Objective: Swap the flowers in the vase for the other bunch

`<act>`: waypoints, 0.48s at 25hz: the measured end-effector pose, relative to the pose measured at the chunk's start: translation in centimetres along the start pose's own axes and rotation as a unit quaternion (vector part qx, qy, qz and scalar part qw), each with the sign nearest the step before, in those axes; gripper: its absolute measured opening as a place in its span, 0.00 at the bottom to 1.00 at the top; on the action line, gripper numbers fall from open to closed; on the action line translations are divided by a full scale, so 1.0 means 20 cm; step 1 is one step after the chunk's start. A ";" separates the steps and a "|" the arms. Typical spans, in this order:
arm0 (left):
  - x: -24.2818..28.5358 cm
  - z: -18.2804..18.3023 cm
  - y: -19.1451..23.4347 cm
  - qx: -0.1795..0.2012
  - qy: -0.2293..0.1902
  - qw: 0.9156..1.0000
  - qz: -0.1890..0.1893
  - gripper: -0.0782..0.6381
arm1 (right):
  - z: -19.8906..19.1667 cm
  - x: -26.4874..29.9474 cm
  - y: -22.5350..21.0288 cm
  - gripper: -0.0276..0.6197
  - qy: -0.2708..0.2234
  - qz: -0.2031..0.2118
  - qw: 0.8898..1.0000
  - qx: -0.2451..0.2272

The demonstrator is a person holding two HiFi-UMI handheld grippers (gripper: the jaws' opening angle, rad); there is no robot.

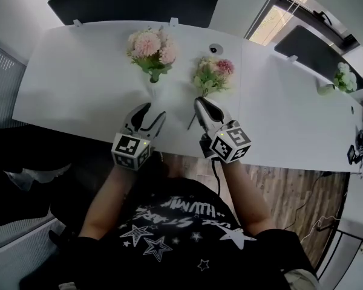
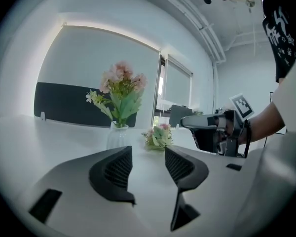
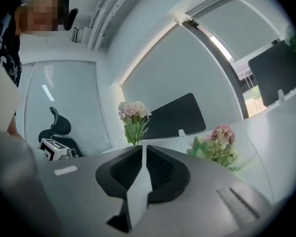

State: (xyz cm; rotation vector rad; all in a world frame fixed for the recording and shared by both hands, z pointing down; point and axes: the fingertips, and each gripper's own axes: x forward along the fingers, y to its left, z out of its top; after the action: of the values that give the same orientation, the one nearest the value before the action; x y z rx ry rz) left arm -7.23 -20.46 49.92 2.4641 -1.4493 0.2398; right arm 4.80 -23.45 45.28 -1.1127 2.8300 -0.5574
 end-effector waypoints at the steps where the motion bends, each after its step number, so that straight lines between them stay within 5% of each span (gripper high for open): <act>1: -0.03 0.01 -0.05 -0.002 -0.004 1.000 0.005 0.38 | 0.00 -0.05 0.01 0.07 -0.002 0.003 1.000 0.002; 6: -0.20 -0.01 -0.28 0.006 -0.024 0.999 0.030 0.17 | 0.00 -0.30 0.11 0.05 0.000 0.033 0.999 0.004; 12: -0.39 -0.01 -0.50 -0.001 -0.047 0.997 0.059 0.13 | -0.07 -0.54 0.25 0.05 0.014 0.073 0.997 0.001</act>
State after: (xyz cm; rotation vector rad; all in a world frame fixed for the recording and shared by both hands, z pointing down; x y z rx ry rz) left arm -2.36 -9.31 46.53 2.4204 -1.6359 0.1478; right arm 9.31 -12.45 44.04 -0.8962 2.9022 -0.5688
